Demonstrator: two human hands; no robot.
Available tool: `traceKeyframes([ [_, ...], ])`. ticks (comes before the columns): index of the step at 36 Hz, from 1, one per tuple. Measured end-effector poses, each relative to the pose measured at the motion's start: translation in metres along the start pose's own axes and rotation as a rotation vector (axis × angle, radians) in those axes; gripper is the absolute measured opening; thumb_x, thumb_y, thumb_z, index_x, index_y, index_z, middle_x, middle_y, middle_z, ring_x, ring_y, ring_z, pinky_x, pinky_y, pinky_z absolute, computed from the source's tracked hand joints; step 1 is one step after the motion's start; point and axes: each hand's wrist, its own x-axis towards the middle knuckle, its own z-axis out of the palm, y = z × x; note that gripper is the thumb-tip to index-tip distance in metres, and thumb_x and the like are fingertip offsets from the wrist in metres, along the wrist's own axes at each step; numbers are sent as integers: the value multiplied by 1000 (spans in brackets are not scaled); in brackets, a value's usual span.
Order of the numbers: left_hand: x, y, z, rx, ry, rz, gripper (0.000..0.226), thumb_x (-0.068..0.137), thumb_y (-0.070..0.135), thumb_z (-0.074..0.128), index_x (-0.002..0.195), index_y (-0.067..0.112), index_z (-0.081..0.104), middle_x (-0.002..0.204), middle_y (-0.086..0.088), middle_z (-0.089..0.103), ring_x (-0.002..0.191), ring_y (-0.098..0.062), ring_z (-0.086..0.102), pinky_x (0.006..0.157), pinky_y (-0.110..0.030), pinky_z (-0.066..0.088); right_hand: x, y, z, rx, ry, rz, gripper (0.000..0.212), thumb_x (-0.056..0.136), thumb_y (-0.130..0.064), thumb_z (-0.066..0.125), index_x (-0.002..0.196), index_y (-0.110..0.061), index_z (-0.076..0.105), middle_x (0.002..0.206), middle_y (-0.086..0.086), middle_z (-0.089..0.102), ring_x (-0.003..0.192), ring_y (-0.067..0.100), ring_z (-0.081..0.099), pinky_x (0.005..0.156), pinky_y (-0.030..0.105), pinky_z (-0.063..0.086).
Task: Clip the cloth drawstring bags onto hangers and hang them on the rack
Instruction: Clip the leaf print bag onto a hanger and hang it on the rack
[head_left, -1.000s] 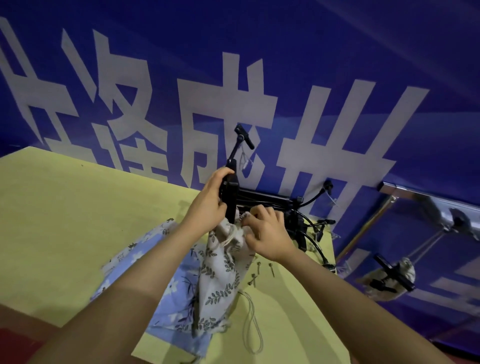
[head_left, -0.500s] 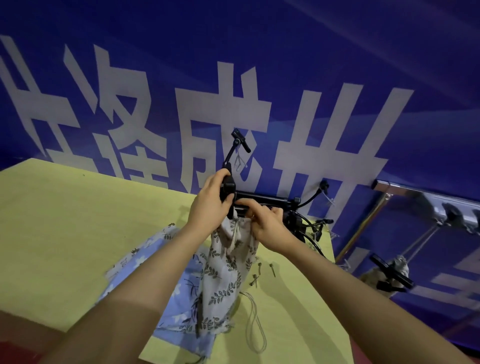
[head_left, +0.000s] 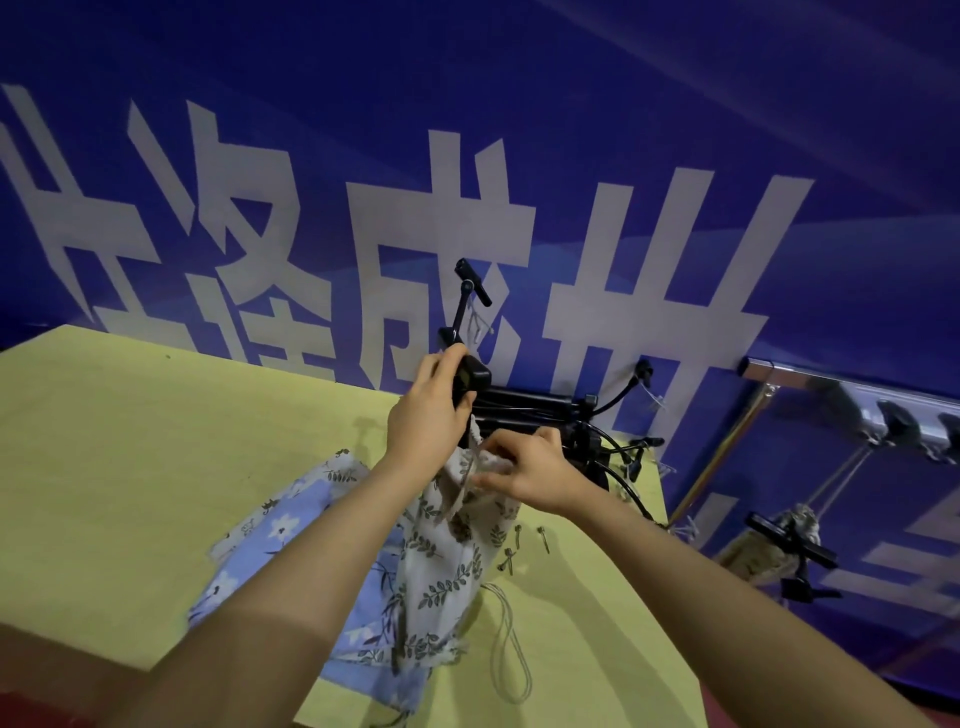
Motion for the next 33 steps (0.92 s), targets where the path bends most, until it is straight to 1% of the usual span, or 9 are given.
traceKeyframes([
  [2,0,1,0,4,-2,1,43,93,24,54,133,23,38,132,-1,45,94,-28,61,55,-31,45,-1,-1,0,10,19,6,34,86,-49,59,108,-23,59,78,-11,56,84,3,39,93,34,22],
  [6,-1,0,0,20,-4,11,43,93,24,53,133,22,38,133,-1,44,92,-28,61,52,-30,43,2,-1,0,35,53,-24,17,89,-35,60,99,-21,64,84,-6,63,89,11,53,94,36,24],
  [10,0,1,0,39,-6,10,44,94,25,52,134,22,36,134,0,44,92,-27,61,52,-30,43,3,1,-10,181,-4,-6,12,82,-19,68,91,-15,62,85,4,62,79,11,54,88,41,45],
  [13,1,3,-3,108,-6,14,43,93,27,54,133,22,39,127,-2,47,89,-27,61,54,-29,40,5,2,-17,118,10,-4,9,81,-17,66,88,-17,61,84,1,62,79,11,54,93,46,45],
  [16,4,5,-5,246,-4,55,41,90,32,56,129,23,43,116,-5,53,96,-30,56,71,-35,44,7,2,-25,80,53,-1,15,80,-9,58,91,-16,67,91,1,68,91,18,60,96,49,43],
  [19,7,6,-3,314,10,91,39,89,34,56,124,24,45,115,-6,54,104,-32,47,87,-39,40,10,1,-37,-40,86,-43,21,85,-7,58,100,-13,70,99,2,70,96,19,61,96,42,44],
  [24,11,8,-1,252,6,83,36,85,27,59,118,20,47,108,-10,50,108,-31,44,92,-42,32,14,2,-58,-309,233,-188,23,88,-8,55,102,-13,72,91,4,74,76,22,64,84,33,46],
  [29,14,14,-3,259,6,48,42,81,25,63,120,20,46,109,-11,44,113,-31,38,93,-41,28,20,1,-75,-458,331,-279,22,85,-4,54,96,-12,71,91,3,71,79,25,64,87,36,45],
  [33,14,16,-3,328,-10,52,46,82,28,62,124,24,45,114,-11,41,115,-32,32,91,-41,28,23,-3,-82,-274,549,-198,22,92,-2,47,105,-6,64,107,10,62,91,31,60,81,40,49],
])
